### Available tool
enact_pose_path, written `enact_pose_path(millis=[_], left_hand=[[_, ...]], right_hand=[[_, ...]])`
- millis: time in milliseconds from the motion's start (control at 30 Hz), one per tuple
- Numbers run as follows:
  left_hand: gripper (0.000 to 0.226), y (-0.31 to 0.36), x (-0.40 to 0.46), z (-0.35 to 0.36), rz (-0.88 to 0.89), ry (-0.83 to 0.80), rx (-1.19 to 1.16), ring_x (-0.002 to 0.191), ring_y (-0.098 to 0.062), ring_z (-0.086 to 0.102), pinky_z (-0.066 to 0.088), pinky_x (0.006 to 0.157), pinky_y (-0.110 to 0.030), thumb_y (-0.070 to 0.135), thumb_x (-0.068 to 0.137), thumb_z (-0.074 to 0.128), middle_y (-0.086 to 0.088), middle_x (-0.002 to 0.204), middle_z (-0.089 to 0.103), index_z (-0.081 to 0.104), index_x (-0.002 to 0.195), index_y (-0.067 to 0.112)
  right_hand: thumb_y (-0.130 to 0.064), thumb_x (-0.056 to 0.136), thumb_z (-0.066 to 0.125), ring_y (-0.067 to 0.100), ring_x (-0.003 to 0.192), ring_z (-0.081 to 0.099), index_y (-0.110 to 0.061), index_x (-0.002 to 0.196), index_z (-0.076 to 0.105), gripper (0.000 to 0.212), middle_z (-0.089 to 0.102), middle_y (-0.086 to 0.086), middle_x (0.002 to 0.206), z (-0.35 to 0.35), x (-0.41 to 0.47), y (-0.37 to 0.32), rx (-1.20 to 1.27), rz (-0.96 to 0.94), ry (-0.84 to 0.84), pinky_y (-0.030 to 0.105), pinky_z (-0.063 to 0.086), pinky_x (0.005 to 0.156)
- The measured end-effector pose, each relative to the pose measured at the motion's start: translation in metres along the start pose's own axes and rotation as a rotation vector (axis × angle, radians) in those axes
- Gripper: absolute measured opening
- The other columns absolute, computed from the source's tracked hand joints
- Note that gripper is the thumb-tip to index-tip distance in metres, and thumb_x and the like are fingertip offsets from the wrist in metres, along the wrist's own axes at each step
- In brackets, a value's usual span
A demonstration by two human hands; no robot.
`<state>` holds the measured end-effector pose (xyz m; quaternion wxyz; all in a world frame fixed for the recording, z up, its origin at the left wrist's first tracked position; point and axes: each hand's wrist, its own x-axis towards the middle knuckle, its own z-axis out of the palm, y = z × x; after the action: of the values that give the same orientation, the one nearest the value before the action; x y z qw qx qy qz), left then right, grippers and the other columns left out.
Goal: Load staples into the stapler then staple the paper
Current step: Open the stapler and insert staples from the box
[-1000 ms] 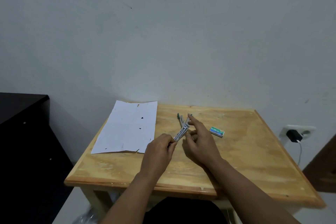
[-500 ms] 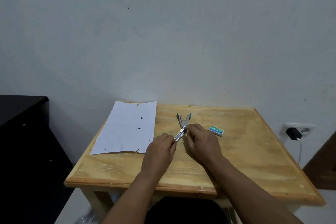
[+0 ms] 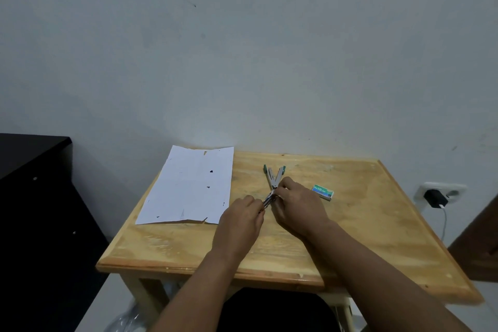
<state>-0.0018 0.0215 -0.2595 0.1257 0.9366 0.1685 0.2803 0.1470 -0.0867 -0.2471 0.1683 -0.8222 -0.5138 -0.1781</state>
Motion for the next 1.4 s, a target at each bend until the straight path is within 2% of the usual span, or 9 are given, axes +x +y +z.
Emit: enact_pose_path(millis=[167, 300, 400, 600, 733, 867, 1033, 1200, 1400], left_hand=[[0.004, 0.0, 0.0, 0.001, -0.006, 0.0, 0.003, 0.077, -0.012, 0.055, 0.045, 0.062, -0.024, 0.023, 0.098, 0.067, 0.005, 0.092, 0.064, 0.069, 0.1, 0.02], [0.003, 0.0, 0.0, 0.0, -0.006, 0.004, 0.003, 0.077, -0.013, 0.056, 0.048, 0.062, -0.026, 0.022, 0.097, 0.068, 0.005, 0.091, 0.063, 0.069, 0.099, 0.02], [0.005, 0.001, 0.0, 0.001, -0.012, 0.002, 0.01, 0.078, -0.011, 0.055, 0.047, 0.063, -0.024, 0.023, 0.098, 0.067, 0.006, 0.093, 0.064, 0.069, 0.101, 0.02], [0.005, 0.001, 0.0, 0.0, -0.021, 0.008, 0.011, 0.077, -0.011, 0.055, 0.052, 0.064, -0.029, 0.025, 0.099, 0.066, 0.007, 0.092, 0.063, 0.069, 0.101, 0.021], [0.004, 0.002, 0.0, -0.001, -0.03, -0.003, 0.012, 0.076, -0.01, 0.053, 0.049, 0.063, -0.025, 0.025, 0.099, 0.066, 0.007, 0.092, 0.063, 0.068, 0.099, 0.022], [0.006, 0.004, 0.0, -0.001, -0.052, -0.014, 0.007, 0.077, -0.008, 0.051, 0.044, 0.064, -0.019, 0.026, 0.1, 0.064, 0.006, 0.095, 0.062, 0.066, 0.104, 0.021], [0.008, 0.005, 0.0, -0.002, -0.057, -0.028, 0.004, 0.079, -0.008, 0.051, 0.044, 0.067, -0.018, 0.028, 0.102, 0.062, 0.007, 0.098, 0.06, 0.064, 0.107, 0.022], [0.007, 0.004, 0.0, -0.001, -0.046, -0.038, 0.033, 0.081, -0.008, 0.053, 0.049, 0.068, -0.022, 0.028, 0.1, 0.064, 0.007, 0.097, 0.063, 0.066, 0.104, 0.023], [0.011, 0.004, 0.001, -0.001, -0.046, -0.036, 0.034, 0.084, -0.008, 0.052, 0.043, 0.069, -0.019, 0.029, 0.102, 0.061, 0.007, 0.1, 0.064, 0.066, 0.108, 0.023]], right_hand=[[-0.032, 0.1, 0.056, 0.013, 0.084, 0.059, -0.023, 0.12, 0.075, 0.029, 0.057, -0.004, 0.114, -0.008, -0.003, 0.018, 0.283, 0.069, -0.101, 0.033, 0.055, 0.071], [-0.044, 0.103, 0.049, 0.017, 0.088, 0.062, -0.032, 0.128, 0.071, 0.036, 0.061, 0.0, 0.119, -0.018, -0.004, 0.029, 0.029, -0.132, -0.126, 0.032, 0.049, 0.069], [-0.05, 0.103, 0.05, 0.017, 0.095, 0.061, -0.031, 0.128, 0.069, 0.036, 0.06, -0.001, 0.123, -0.016, 0.0, 0.019, -0.044, -0.111, -0.137, 0.035, 0.053, 0.076], [-0.033, 0.096, 0.048, 0.009, 0.093, 0.053, -0.027, 0.118, 0.073, 0.033, 0.053, -0.006, 0.121, -0.011, -0.003, 0.018, 0.382, 0.067, -0.22, 0.035, 0.051, 0.084], [-0.007, 0.097, 0.053, 0.002, 0.088, 0.058, -0.022, 0.107, 0.071, 0.026, 0.056, -0.01, 0.108, -0.007, -0.008, 0.018, 0.578, 0.217, 0.011, 0.019, 0.046, 0.071], [-0.011, 0.098, 0.058, 0.0, 0.087, 0.06, -0.021, 0.112, 0.07, 0.02, 0.059, -0.013, 0.107, -0.006, -0.009, 0.011, 0.559, 0.27, 0.083, 0.016, 0.048, 0.072], [-0.024, 0.098, 0.061, 0.008, 0.081, 0.06, -0.021, 0.109, 0.074, 0.017, 0.066, -0.01, 0.102, -0.003, -0.008, 0.004, 0.395, 0.212, 0.08, 0.033, 0.056, 0.073], [-0.04, 0.096, 0.042, 0.015, 0.076, 0.064, -0.023, 0.11, 0.076, 0.041, 0.071, -0.007, 0.102, -0.009, -0.007, 0.01, 0.142, 0.033, 0.024, 0.036, 0.057, 0.065], [-0.031, 0.102, 0.052, 0.018, 0.073, 0.064, -0.019, 0.109, 0.078, 0.03, 0.073, 0.001, 0.097, -0.005, -0.004, 0.011, -0.103, -0.152, -0.003, 0.036, 0.055, 0.064]])
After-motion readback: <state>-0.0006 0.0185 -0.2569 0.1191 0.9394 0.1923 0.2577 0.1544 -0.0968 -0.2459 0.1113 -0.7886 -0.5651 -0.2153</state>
